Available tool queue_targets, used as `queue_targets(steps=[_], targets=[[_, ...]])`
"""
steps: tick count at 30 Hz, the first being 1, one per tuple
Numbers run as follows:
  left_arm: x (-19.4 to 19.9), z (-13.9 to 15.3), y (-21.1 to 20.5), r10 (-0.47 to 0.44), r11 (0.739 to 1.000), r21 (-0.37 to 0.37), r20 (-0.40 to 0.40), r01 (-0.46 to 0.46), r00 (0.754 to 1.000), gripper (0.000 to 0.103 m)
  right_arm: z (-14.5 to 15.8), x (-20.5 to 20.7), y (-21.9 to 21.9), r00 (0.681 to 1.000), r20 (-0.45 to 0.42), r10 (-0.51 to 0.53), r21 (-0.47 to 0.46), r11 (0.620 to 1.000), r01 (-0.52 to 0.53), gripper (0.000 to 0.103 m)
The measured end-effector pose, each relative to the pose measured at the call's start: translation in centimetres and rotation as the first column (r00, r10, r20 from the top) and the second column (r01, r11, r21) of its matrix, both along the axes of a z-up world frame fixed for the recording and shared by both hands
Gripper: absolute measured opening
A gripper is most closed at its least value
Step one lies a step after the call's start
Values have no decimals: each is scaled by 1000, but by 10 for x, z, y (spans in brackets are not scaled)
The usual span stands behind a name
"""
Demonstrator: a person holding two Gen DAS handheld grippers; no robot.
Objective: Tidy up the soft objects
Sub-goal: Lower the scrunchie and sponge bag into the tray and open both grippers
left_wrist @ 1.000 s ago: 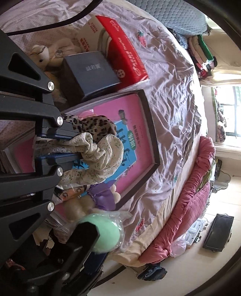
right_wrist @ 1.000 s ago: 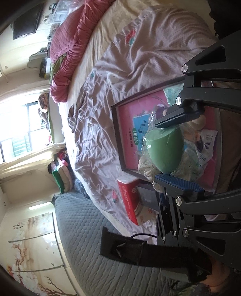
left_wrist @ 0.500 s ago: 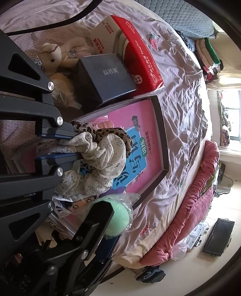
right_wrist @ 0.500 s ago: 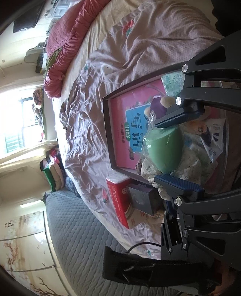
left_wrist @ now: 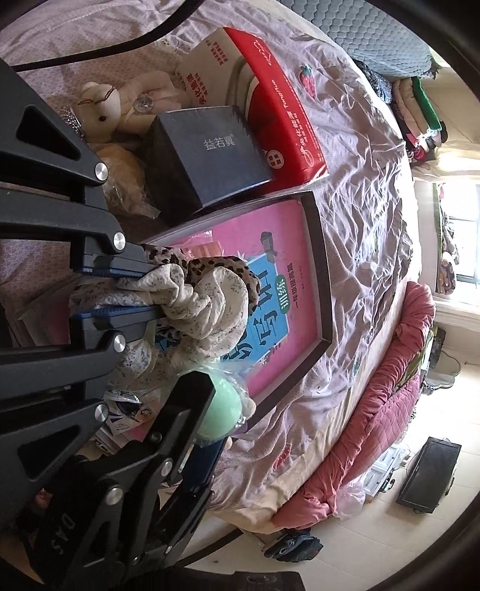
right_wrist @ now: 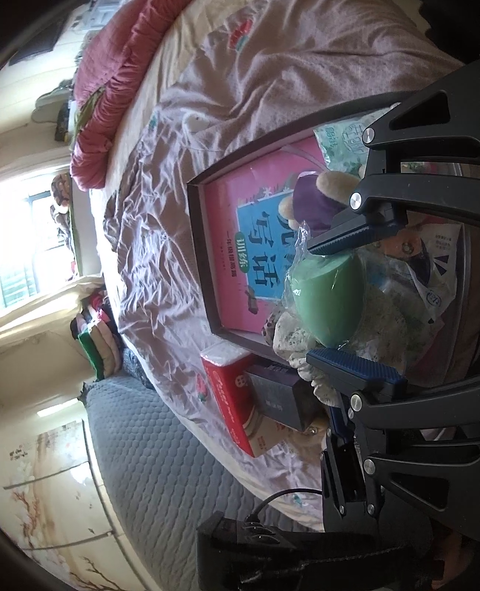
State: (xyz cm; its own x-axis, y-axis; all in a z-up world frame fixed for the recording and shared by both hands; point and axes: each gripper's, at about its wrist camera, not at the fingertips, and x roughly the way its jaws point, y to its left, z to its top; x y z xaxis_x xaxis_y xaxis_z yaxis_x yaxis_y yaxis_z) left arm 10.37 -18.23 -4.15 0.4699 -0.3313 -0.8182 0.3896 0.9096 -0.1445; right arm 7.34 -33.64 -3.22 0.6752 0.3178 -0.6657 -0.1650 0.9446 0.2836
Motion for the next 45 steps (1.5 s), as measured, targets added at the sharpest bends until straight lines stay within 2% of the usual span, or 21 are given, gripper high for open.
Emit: queue_targets(steps=[6,14,27,31,37,38,40,42,45], targets=[[7,1,5,9,1000,-27,-3,-9,1000,13,-7,0,1,1000,-16,17,-20,1000,-18,56],[12,0,7,14,1000,-27,-7,-14,1000,15,-18,2,6,999,-27,32,-72,997,-34,56],[16,-2,9,26,999,-34,-21,-26,999,15,-24,3,13,999,6,38,-120,992,-37,57],[17,1,12,34,998,-50,-26,-35,999,17,-23,8,20,998,17,59,-170,984,-55,57],[20,3,13,35,998,-50,-39,-37,999,27,-21,3,32,995,43,92,-255,964,-78,58],[20,3,13,36,998,-49,-40,-38,999,31,-19,1,34,994,55,98,-271,959,-80,59],[20,4,12,32,998,-47,-46,-35,998,37,-15,-4,36,991,80,106,-309,948,-77,68],[19,5,12,30,999,-43,-38,-32,999,42,-12,-10,36,989,93,117,-322,943,-81,74],[17,7,10,26,999,-32,-30,-27,999,47,-6,-16,34,987,115,113,-327,942,-70,74]])
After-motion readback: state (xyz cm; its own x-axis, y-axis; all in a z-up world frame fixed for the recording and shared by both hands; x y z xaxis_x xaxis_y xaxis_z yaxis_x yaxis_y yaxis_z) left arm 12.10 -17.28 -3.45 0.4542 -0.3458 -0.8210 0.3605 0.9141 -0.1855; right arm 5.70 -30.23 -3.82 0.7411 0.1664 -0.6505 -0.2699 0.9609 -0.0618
